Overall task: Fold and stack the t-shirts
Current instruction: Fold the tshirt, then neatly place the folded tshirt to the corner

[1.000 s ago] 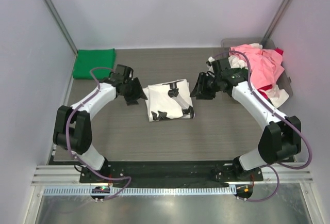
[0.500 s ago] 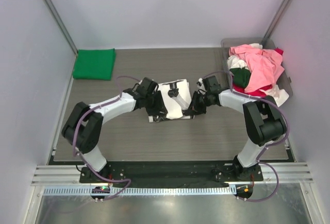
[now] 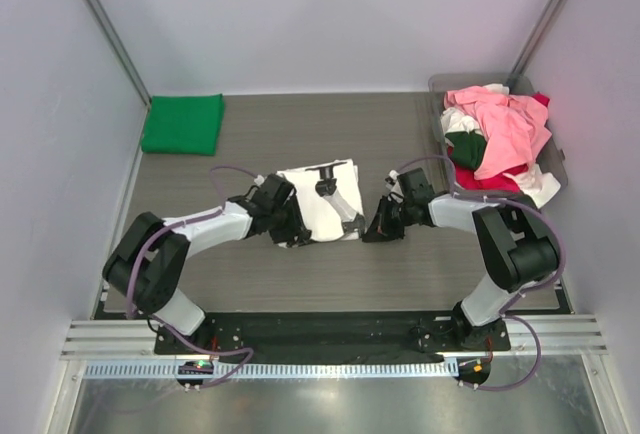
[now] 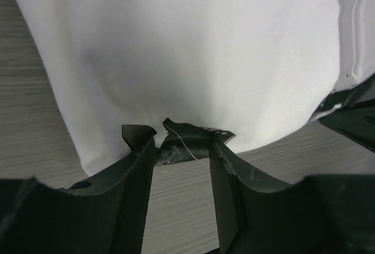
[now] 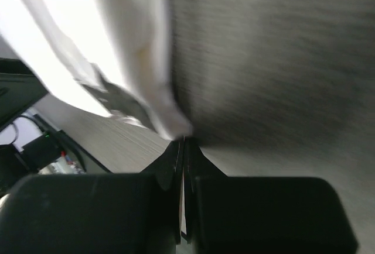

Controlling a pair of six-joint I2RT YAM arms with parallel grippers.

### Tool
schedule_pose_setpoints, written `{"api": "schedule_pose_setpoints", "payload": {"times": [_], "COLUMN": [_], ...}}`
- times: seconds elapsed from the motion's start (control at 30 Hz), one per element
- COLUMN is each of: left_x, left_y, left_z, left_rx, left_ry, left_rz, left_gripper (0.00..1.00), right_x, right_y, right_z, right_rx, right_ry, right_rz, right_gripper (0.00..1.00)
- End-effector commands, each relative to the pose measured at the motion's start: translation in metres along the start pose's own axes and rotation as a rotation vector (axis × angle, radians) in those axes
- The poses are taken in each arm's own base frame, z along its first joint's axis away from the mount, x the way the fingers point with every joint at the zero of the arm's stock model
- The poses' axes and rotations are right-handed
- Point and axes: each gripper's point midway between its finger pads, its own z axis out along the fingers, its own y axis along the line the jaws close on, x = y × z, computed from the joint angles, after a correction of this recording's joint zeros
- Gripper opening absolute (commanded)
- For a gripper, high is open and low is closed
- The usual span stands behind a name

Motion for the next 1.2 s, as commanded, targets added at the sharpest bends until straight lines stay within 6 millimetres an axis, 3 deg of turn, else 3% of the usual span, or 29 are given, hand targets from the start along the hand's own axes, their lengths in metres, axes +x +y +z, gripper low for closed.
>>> {"api": "schedule_pose_setpoints", "payload": {"times": [0.0, 0.07, 0.1, 0.13, 0.17, 0.23, 0.3, 0.37, 0.43, 0.47, 0.5, 0.57, 0.67, 0.8, 0.9, 1.1, 1.17], "left_x": [0.018, 0.0, -0.006, -0.009, -0.015, -0.029, -0.042, -0.065, -0.082, -0.096, -0.108, -0.121, -0.147, -0.164, -0.171, -0.168, -0.161], "left_y": [0.073, 0.066, 0.063, 0.061, 0.055, 0.041, 0.04, 0.043, 0.045, 0.061, 0.05, 0.07, 0.059, 0.046, 0.033, 0.049, 0.057], "left_z": [-0.031, -0.06, -0.071, -0.086, -0.094, -0.112, -0.126, -0.132, -0.124, -0.119, -0.111, -0.098, -0.088, -0.057, -0.045, -0.002, 0.019], "left_rx": [-0.31, -0.328, -0.329, -0.327, -0.311, -0.278, -0.289, -0.32, -0.289, -0.295, -0.188, -0.159, -0.047, 0.061, 0.136, 0.096, 0.079], "left_ry": [0.024, -0.047, -0.072, -0.09, -0.113, -0.156, -0.206, -0.27, -0.29, -0.294, -0.31, -0.325, -0.34, -0.297, -0.279, -0.205, -0.153], "left_rz": [0.068, 0.071, 0.072, 0.075, 0.089, 0.104, 0.133, 0.133, 0.152, 0.096, 0.071, 0.018, 0.04, 0.068, 0.066, 0.016, -0.013], "left_gripper": [0.47, 0.58, 0.62, 0.66, 0.71, 0.77, 0.87, 0.9, 0.9, 0.89, 0.88, 0.88, 0.89, 0.89, 0.9, 0.88, 0.79], "right_x": [0.013, 0.011, -0.002, -0.005, -0.002, -0.01, -0.006, 0.001, 0.006, 0.01, 0.014, 0.021, 0.029, 0.031, 0.031, 0.032, 0.032], "right_y": [-0.037, -0.039, -0.025, -0.021, -0.02, -0.006, -0.001, 0.003, 0.01, 0.009, 0.008, 0.009, 0.012, 0.018, 0.017, 0.016, 0.014], "right_z": [-0.018, -0.034, -0.046, -0.052, -0.059, -0.075, -0.084, -0.093, -0.1, -0.102, -0.103, -0.108, -0.115, -0.119, -0.12, -0.12, -0.119], "right_rx": [0.216, 0.273, 0.261, 0.265, 0.28, 0.268, 0.266, 0.247, 0.218, 0.218, 0.214, 0.207, 0.186, 0.164, 0.178, 0.183, 0.186], "right_ry": [-0.022, -0.037, -0.083, -0.094, -0.084, -0.127, -0.126, -0.131, -0.143, -0.139, -0.135, -0.135, -0.136, -0.137, -0.132, -0.124, -0.119], "right_rz": [-0.022, -0.044, -0.076, -0.089, -0.095, -0.122, -0.126, -0.131, -0.136, -0.131, -0.13, -0.129, -0.126, -0.126, -0.133, -0.134, -0.134], "right_gripper": [0.05, 0.17, 0.25, 0.35, 0.4, 0.43, 0.46, 0.47, 0.5, 0.5, 0.51, 0.51, 0.51, 0.52, 0.52, 0.52, 0.52]}}
